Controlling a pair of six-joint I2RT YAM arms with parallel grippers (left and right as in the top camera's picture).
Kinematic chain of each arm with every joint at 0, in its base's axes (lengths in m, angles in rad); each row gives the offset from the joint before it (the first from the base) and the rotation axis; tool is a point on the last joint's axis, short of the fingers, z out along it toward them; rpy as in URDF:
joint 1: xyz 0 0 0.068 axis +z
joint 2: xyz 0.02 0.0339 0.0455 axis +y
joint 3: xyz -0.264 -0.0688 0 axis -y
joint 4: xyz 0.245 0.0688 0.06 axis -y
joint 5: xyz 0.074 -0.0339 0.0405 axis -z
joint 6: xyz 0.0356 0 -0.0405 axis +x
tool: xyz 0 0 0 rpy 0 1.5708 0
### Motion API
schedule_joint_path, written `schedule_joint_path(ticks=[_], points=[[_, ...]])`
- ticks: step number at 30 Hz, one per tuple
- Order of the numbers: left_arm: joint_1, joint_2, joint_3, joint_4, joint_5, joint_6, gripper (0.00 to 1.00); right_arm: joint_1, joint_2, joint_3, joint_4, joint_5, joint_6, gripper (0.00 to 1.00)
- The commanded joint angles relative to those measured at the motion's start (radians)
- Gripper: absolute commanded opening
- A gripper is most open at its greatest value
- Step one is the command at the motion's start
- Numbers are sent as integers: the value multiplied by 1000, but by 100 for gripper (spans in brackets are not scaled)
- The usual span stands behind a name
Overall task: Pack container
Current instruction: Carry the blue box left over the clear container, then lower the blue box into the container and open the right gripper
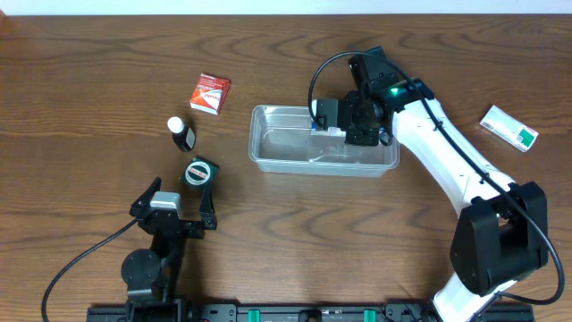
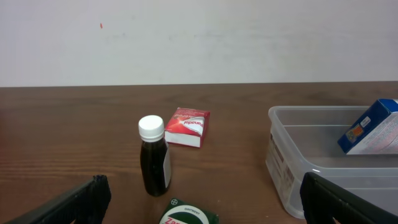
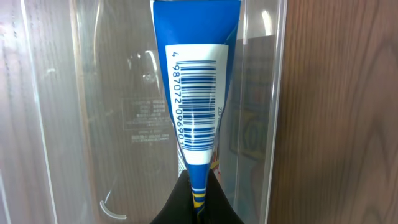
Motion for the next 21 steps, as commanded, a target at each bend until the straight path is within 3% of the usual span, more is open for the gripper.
schedule_joint_path(ticks=[1,21], points=[[-1,-1,-18,-32,10,-8,98,-10,-1,-1,5,-42,-15,1],[-1,-1,-18,-32,10,-8,98,-49,-1,-75,65,-76,-33,1]])
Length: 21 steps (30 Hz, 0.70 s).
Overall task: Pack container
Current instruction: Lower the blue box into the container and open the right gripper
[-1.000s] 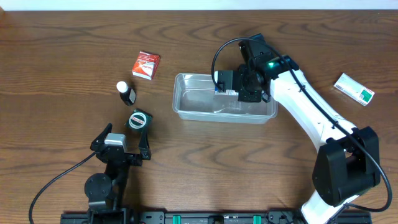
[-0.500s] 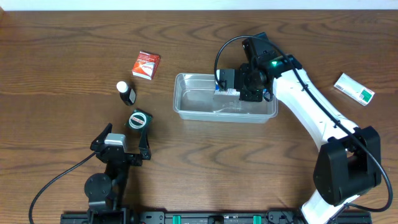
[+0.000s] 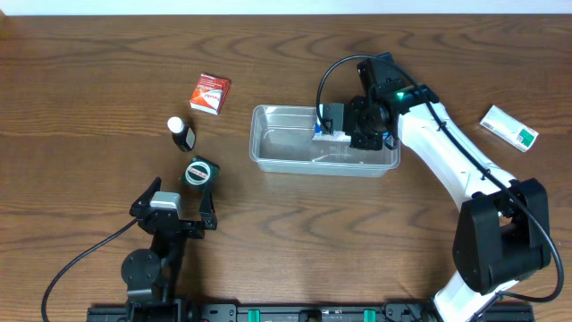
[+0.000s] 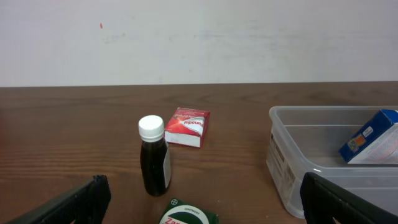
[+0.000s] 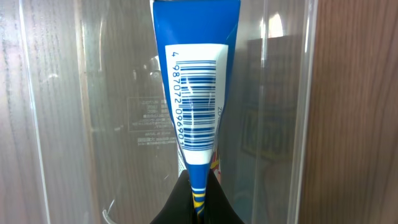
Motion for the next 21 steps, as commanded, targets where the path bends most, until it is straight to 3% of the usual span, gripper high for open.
schedule_joint_path(ticks=[1,3,5,11,21], points=[[-1,-1,-18,-32,11,-8,98,-10,-1,-3,6,-22,-10,1],[-1,-1,-18,-32,11,-8,98,-9,-1,-3,6,-23,-5,7],[-1,-1,-18,-32,11,-8,98,-9,-1,-3,5,-22,-5,25],[-1,-1,-18,-32,11,-8,98,-9,-1,-3,-2,-22,17,39],[-1,-1,-18,-32,11,-8,98,-7,-2,-3,-64,-21,50,39]])
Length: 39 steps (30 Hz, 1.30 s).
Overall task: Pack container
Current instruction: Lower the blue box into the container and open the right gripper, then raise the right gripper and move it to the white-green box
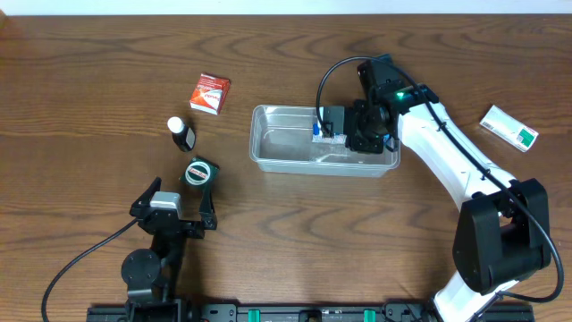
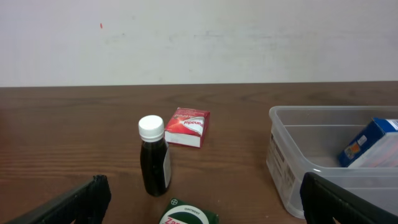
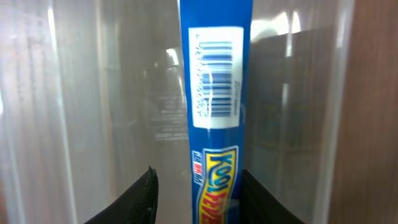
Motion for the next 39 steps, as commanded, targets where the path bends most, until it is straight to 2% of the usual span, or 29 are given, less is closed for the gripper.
schedule_joint_path(ticks=[1,5,15,22,24,27,31,34,39], points=[[-1,-1,-18,-32,11,-8,98,-6,-2,-2,-14,-14,65,38],[-1,-1,-18,-32,11,-8,98,-6,-3,0,-19,-14,137,39],[-1,-1,-18,-32,11,-8,98,10,-98,9,-39,-14,213,38],[-1,-1,-18,-32,11,-8,98,50,-224,9,-37,-14,261,47],[-1,-1,-18,-32,11,-8,98,51,-251,9,-29,-14,262,46],[-1,-1,-18,-32,11,-8,98,46,-269,9,-5,3,278,41],[-1,-1,-18,-32,11,-8,98,14,-267,9,62,73,441,45],[-1,-1,-18,-32,11,-8,98,-29,-267,9,122,138,598,54],[-1,-1,-18,-32,11,-8,98,-155,-268,10,183,365,1008,68]])
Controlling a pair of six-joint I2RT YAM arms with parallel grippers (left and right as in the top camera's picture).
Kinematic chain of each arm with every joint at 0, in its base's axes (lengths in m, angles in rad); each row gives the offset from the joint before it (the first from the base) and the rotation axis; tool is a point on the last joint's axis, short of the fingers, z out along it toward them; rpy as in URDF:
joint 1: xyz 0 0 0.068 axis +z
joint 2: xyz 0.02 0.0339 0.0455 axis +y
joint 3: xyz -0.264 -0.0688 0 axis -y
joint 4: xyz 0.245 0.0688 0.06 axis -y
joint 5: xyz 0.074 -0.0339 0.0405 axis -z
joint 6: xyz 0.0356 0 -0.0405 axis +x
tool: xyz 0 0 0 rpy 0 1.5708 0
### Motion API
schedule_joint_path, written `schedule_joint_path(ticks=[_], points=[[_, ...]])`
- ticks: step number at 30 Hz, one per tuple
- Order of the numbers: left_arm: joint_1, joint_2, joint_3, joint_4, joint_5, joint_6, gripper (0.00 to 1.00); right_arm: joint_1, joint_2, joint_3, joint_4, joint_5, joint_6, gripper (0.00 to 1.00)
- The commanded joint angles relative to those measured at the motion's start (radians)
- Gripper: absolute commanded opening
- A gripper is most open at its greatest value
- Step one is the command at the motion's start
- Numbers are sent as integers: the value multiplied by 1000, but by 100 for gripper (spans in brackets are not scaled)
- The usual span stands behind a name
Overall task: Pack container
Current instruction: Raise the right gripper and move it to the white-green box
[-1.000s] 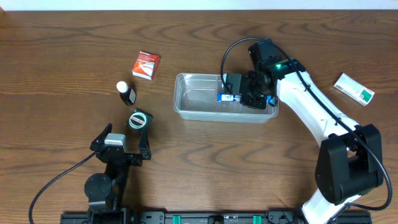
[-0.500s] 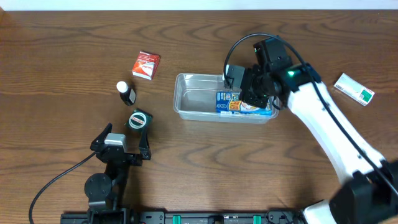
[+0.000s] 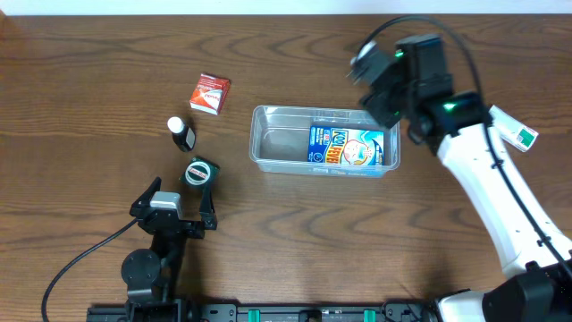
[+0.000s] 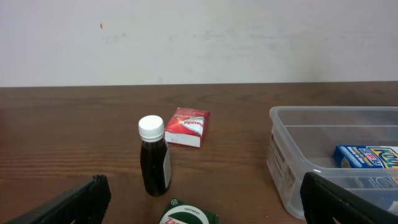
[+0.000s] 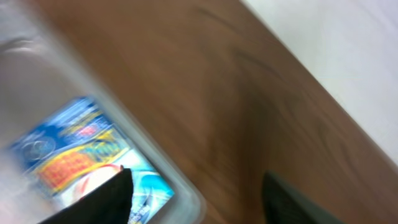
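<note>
A clear plastic container (image 3: 255, 143) sits mid-table. A blue printed box (image 3: 346, 148) lies flat in its right half, also seen through the right wrist camera as the blue box (image 5: 81, 155). My right gripper (image 5: 196, 202) is open and empty, raised above the container's far right corner; that view is blurred. My left gripper (image 3: 176, 207) rests open near the front left, holding nothing. Just ahead of it lies a green round tin (image 3: 200, 172), with a dark white-capped bottle (image 3: 181, 133) and a red box (image 3: 210, 93) beyond.
A white and green box (image 3: 509, 128) lies at the far right, beside the right arm. The container's left half (image 3: 281, 143) holds nothing. A pale wall stands behind the table's far edge.
The blue box stood on edge between the open right fingers inside the container; now it lies flat there. The right gripper is now higher, above the far right corner. The left arm is unchanged.
First my right gripper was shut on the blue box over the container's right part, then still shut on it deeper inside. Its fingers were then open around the upright box. Now the box lies flat and the gripper is clear of it.
</note>
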Motion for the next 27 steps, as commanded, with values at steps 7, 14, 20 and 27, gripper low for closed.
schedule_joint_path(ticks=[7,14,20,27], points=[[-1,-1,-18,-32,10,-8,98,-319,-3,9,9,50,485,99],[-1,-1,-18,-32,10,-8,98,-467,-1,9,13,-127,509,99],[-1,-1,-18,-32,10,-8,98,-558,39,8,6,43,766,95],[-1,-1,-18,-32,10,-8,98,-606,159,8,-25,79,875,99]])
